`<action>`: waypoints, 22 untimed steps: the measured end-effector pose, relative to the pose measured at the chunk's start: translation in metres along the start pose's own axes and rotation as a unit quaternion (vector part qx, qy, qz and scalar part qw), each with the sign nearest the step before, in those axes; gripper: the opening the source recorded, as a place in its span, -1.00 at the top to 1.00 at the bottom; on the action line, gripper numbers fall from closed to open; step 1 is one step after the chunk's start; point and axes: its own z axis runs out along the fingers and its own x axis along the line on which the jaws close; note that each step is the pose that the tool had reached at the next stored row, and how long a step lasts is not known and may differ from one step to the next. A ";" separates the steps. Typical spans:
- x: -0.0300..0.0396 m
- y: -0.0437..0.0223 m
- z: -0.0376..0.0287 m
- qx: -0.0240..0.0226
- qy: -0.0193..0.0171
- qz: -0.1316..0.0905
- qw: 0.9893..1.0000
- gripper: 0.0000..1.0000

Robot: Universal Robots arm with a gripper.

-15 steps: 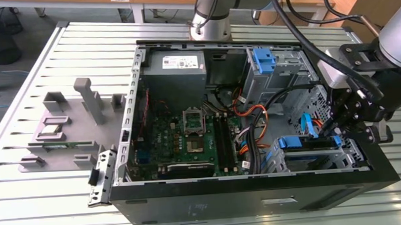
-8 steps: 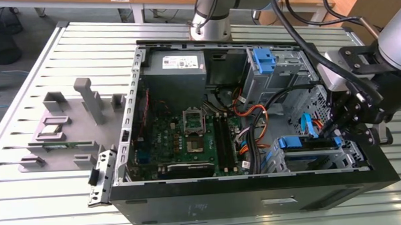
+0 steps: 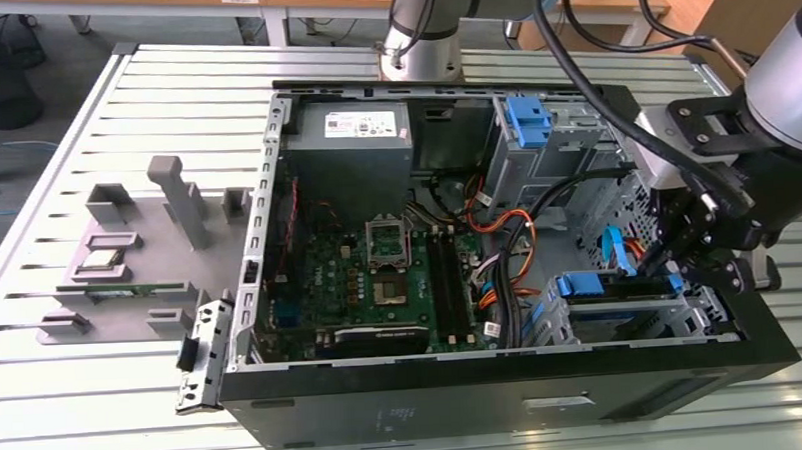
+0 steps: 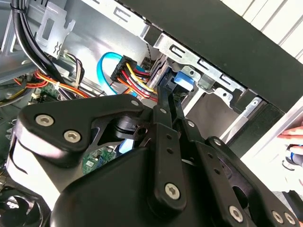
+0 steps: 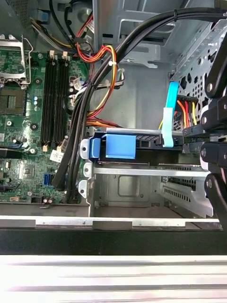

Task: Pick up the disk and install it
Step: 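Insert the second disk wire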

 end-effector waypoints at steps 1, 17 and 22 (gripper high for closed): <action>0.0000 0.0006 -0.0001 0.001 0.000 0.000 1.000 0.67; 0.0000 0.0052 0.0007 0.013 -0.001 -0.002 1.000 0.67; 0.0000 0.0064 0.0007 0.013 -0.001 -0.002 1.000 0.67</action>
